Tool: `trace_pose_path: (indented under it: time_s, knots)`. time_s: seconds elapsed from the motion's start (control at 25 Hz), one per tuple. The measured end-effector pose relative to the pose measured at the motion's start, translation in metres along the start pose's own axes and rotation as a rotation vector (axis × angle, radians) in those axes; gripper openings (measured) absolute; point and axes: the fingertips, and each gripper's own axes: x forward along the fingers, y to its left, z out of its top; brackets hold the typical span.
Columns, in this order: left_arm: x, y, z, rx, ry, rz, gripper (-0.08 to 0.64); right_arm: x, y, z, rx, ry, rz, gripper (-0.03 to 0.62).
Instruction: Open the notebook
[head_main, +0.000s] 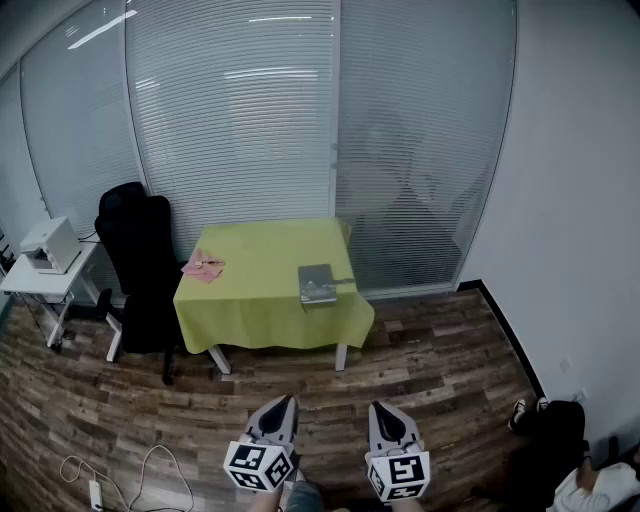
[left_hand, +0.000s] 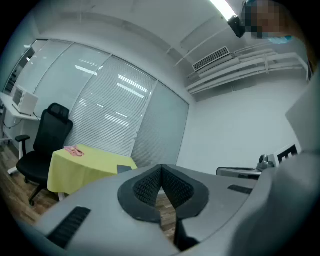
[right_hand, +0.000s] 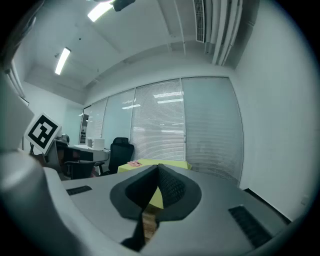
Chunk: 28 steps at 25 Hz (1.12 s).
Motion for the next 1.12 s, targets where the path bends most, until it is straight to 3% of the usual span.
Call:
trace_pose_path:
  time_s: [0.52, 0.6, 0.64, 0.84, 1.12]
  knots:
    - [0.0, -0.012, -0.008, 0.055, 0.023, 0.025, 0.026, -0.009, -0.009, -0.014, 0.025, 0.056, 0.014, 0.014]
    - [0.003, -0.01, -0.009, 0.063, 0.028, 0.033, 0.028, -0.004, -0.007, -0.02, 0.036, 0.083, 0.048, 0.136]
    - [0.005, -0.008, -0.01, 0.066, 0.031, 0.038, 0.03, -0.001, -0.006, -0.022, 0.039, 0.091, 0.06, 0.158]
    - [0.024, 0.002, -0.015, 0.104, 0.056, 0.067, 0.118, 0.014, -0.016, -0.026, 0.025, 0.101, 0.059, 0.16]
    - [0.073, 0.033, -0.026, 0.114, 0.091, 0.09, 0.121, 0.063, -0.039, -0.04, 0.019, 0.137, 0.048, 0.16]
